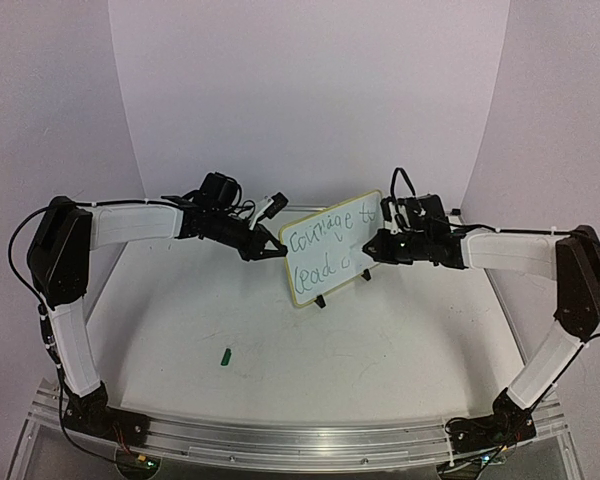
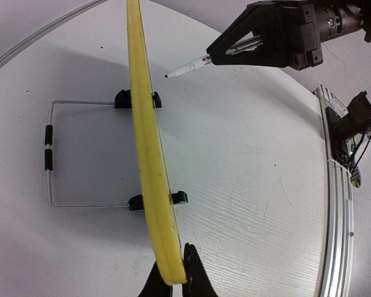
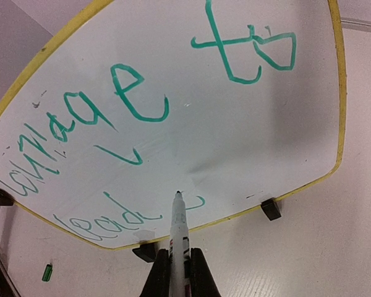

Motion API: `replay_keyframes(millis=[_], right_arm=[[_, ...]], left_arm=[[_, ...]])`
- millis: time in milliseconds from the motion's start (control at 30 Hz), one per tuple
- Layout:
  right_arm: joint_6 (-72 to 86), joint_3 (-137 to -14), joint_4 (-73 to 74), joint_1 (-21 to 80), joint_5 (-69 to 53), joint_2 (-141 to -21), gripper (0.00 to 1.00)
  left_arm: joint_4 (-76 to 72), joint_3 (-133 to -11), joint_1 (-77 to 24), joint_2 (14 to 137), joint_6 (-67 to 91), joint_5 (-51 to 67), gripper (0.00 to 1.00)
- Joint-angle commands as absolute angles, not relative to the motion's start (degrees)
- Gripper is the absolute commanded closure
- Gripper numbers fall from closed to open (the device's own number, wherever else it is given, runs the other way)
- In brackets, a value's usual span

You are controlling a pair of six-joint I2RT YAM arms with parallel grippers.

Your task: Write a sentence on the whiteboard

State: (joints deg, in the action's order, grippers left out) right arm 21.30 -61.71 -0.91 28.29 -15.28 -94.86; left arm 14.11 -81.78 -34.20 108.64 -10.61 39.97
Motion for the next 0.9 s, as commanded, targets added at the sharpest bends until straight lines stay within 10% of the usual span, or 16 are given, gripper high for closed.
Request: replay_keyframes(millis=[0, 867], right_arm=[[21.18, -64.01, -2.01, 28.10, -14.20, -97.21, 1.00], [20.57, -65.17, -1.86, 28.12, -12.24, -103.44, 1.00]], left_arm=[[17.98, -82.97, -35.18, 109.98, -11.34, 41.13, 1.00], [18.02, -82.97, -35.16, 110.24, -11.30, 41.22, 1.00]])
